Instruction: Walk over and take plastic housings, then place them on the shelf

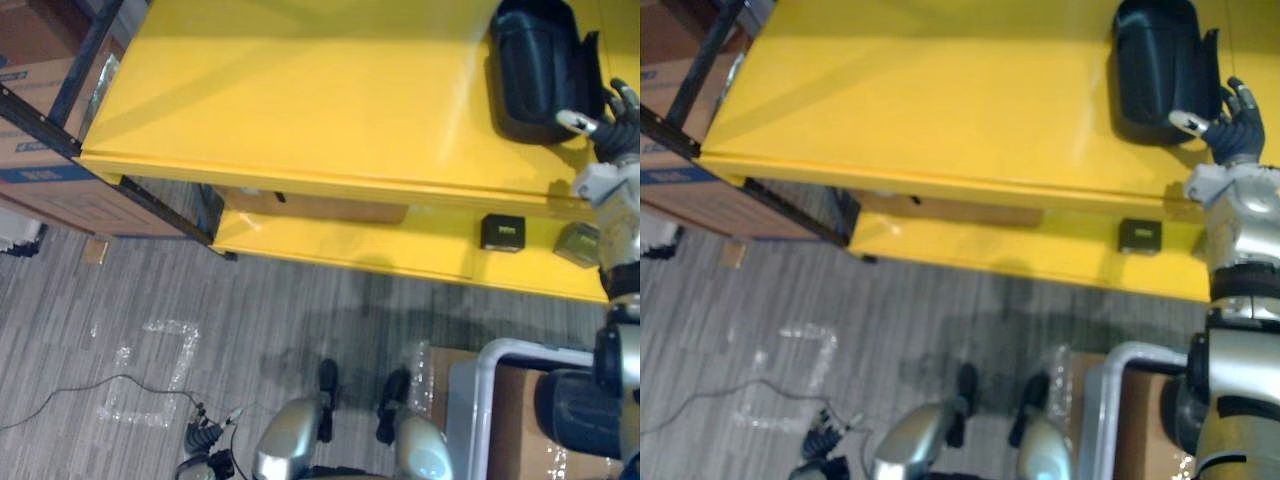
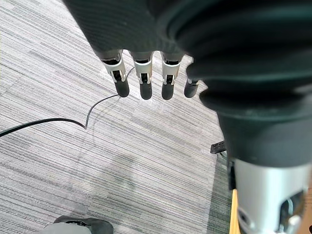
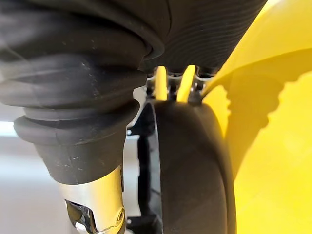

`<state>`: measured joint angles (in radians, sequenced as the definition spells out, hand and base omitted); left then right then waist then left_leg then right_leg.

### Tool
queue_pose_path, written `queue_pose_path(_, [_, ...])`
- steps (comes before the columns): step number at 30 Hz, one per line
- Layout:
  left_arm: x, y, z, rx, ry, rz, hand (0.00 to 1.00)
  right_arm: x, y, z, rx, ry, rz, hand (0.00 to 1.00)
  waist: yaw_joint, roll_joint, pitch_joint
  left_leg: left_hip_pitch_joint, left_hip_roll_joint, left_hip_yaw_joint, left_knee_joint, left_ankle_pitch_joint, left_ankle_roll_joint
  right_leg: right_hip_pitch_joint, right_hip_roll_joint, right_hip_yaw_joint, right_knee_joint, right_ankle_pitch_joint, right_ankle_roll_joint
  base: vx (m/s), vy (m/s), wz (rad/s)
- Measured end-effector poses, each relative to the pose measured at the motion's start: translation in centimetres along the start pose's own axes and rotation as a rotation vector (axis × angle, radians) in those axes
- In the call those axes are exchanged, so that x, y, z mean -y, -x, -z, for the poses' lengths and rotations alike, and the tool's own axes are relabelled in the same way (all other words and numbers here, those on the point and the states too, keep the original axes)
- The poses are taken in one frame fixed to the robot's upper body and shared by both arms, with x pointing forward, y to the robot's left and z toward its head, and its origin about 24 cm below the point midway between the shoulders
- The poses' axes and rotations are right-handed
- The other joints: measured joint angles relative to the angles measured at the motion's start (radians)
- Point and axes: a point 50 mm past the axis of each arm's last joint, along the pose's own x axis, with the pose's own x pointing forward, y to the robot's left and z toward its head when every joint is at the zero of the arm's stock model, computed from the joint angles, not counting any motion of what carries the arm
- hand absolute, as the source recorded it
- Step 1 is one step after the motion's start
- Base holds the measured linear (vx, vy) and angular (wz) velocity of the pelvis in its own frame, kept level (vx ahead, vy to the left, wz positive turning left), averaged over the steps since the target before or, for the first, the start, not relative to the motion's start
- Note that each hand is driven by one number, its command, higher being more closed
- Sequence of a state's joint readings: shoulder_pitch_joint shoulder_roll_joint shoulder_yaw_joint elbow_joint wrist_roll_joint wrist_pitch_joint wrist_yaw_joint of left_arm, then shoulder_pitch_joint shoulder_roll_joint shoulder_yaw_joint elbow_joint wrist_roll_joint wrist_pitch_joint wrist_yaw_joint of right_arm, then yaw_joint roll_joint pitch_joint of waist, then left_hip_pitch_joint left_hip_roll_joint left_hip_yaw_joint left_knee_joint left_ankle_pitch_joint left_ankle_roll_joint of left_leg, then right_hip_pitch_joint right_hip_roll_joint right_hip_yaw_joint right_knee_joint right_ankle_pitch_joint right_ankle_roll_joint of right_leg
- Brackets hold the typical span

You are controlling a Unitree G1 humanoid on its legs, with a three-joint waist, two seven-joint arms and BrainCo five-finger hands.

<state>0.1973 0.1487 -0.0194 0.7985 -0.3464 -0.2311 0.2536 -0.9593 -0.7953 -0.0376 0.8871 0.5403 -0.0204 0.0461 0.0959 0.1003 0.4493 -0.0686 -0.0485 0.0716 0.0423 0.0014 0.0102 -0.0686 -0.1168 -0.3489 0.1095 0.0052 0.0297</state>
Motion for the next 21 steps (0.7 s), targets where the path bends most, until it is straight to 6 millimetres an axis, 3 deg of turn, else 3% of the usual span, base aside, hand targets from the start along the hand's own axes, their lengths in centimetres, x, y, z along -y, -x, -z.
queue_pose_path(21, [-0.11, 0.01, 0.14, -0.006, -0.004, -0.002, 0.0, -0.31, 0.19, 0.98, -0.049, 0.0, -0.066, 0.0, 0.002, -0.028, -0.007, 0.003, 0.004, 0.0, -0.019, 0.021, -0.004, 0.001, 0.007, 0.0, -0.016, 0.017, -0.006, 0.0, 0.0, 0.0])
